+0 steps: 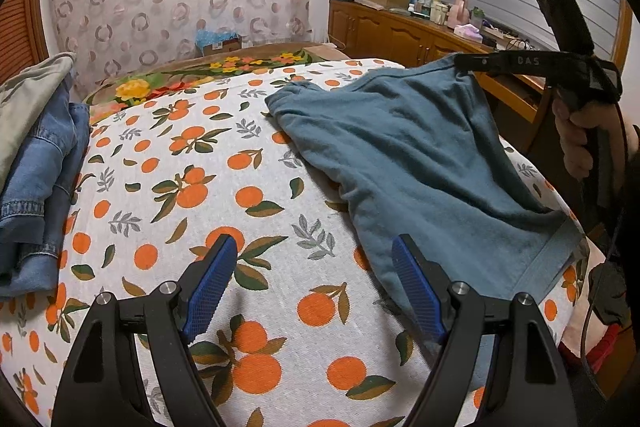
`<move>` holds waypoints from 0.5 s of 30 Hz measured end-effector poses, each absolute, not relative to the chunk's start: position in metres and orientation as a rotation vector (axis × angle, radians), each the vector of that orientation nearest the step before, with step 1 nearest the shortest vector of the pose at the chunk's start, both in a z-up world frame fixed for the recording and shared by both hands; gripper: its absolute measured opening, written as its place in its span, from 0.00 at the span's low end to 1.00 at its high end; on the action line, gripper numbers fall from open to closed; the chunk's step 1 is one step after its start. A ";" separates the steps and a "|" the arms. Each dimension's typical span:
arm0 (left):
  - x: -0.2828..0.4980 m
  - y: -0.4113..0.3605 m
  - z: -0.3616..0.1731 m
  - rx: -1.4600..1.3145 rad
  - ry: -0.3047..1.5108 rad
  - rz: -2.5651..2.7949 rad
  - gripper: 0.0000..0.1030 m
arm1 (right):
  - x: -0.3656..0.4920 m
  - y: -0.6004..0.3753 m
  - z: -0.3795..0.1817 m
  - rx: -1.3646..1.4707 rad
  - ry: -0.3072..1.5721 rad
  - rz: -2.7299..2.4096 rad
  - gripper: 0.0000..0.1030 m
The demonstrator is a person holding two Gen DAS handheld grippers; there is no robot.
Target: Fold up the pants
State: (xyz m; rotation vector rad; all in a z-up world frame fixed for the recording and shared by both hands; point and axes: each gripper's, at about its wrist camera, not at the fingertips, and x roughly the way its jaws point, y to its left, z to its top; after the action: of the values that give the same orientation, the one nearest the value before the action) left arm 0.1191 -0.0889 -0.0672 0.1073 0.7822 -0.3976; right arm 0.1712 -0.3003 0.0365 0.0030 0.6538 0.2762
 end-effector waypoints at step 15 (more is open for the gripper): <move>0.116 -0.095 -0.070 0.110 0.785 -0.410 0.78 | 0.189 -0.315 0.018 -0.003 0.714 0.153 0.11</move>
State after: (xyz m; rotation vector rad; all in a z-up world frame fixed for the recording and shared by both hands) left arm 0.1164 -0.0946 -0.0699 0.1097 0.7849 -0.4098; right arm 0.1888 -0.3152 0.0181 -0.0034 0.7142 0.1527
